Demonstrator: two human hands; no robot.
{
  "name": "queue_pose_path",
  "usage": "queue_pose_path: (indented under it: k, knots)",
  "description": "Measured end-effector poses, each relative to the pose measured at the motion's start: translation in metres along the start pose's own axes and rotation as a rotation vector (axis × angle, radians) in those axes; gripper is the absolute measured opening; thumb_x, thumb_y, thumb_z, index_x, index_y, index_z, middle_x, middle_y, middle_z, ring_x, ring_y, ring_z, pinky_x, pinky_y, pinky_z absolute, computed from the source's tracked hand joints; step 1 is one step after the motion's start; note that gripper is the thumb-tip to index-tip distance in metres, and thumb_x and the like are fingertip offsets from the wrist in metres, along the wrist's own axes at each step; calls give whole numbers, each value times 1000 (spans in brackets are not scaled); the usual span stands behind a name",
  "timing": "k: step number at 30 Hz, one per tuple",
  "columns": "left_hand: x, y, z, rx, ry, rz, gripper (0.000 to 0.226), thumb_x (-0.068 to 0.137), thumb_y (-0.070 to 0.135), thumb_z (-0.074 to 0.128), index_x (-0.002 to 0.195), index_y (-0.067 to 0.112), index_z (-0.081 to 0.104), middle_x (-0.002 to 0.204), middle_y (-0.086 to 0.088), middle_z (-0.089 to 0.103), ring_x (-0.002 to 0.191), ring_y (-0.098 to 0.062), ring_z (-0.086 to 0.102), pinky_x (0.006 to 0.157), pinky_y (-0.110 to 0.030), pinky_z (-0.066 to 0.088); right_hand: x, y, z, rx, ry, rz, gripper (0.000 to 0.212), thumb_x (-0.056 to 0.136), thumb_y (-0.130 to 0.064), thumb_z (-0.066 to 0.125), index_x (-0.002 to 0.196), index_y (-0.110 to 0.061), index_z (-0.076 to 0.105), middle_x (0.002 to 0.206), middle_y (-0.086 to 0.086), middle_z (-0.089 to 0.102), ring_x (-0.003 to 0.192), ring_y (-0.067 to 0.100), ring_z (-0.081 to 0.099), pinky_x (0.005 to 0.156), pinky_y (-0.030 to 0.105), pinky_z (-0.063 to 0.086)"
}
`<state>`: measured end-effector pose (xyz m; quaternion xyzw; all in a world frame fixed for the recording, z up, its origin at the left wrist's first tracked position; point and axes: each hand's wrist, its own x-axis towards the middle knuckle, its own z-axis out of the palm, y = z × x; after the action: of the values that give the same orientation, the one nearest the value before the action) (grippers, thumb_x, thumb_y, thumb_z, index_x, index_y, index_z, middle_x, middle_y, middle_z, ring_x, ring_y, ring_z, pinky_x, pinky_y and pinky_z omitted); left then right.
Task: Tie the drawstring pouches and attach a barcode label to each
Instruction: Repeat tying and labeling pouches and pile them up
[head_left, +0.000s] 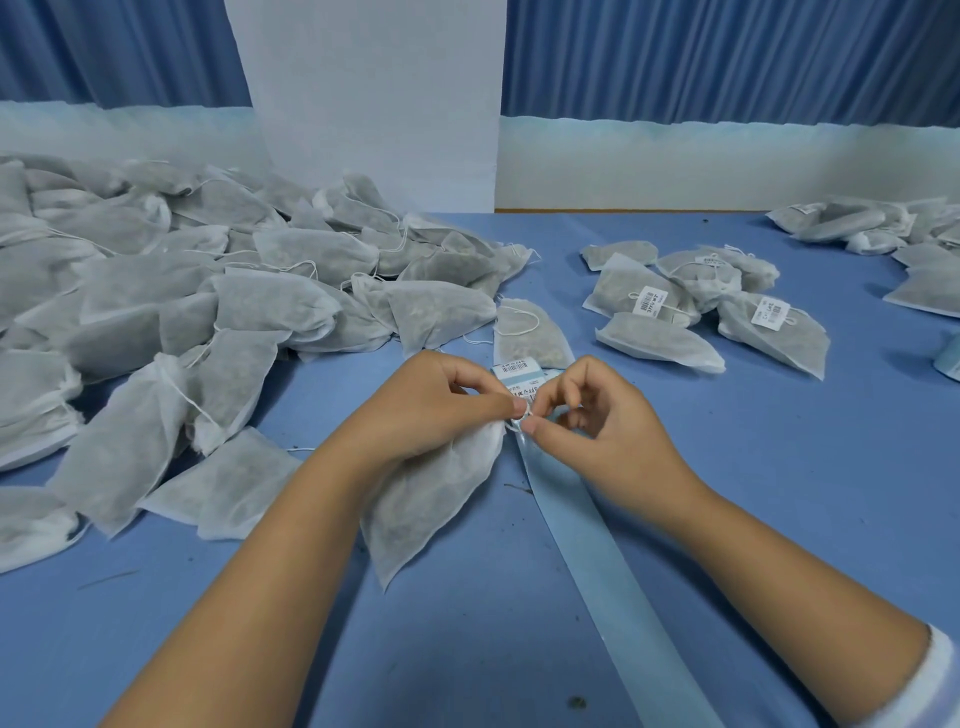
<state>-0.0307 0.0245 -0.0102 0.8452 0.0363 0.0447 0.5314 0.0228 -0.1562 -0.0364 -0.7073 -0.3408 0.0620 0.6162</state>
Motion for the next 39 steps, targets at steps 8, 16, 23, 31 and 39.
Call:
queue_pose_path:
  k: [8,16,23,31,39]
  knots:
    - [1,-2,-1,79,22,4,13,74,45,79,67,34,76,70,-6,59,57,-10,42,56,-26,33,2,5,-1,-140,39,-63,24,82,2,70,84,-20,61,79,-8,67,71,10,58,64,28,47]
    - [-1,-4,-4,191,24,29,15,77,38,80,68,27,76,54,14,59,45,1,44,49,-11,32,3,4,-3,-508,-47,-177,11,89,-6,66,91,-15,72,85,-1,64,80,8,55,72,18,45]
    - [-1,-4,-5,97,-27,66,8,84,26,77,77,22,79,63,12,65,53,2,46,52,-9,34,6,3,-4,-136,-130,119,14,93,-9,63,85,-19,68,76,-16,66,68,2,57,72,22,46]
    - [-3,1,-10,95,-122,-11,19,94,27,65,81,16,75,63,11,68,50,5,48,48,-6,34,4,4,-5,-125,-65,-55,22,86,4,66,85,-18,61,81,-5,62,75,16,57,72,24,48]
    - [-4,2,-8,11,-187,-68,27,95,30,62,70,24,72,53,6,36,44,-6,27,41,-15,24,2,4,-5,-223,2,-162,29,81,4,68,85,-25,72,84,-11,70,76,9,64,77,20,50]
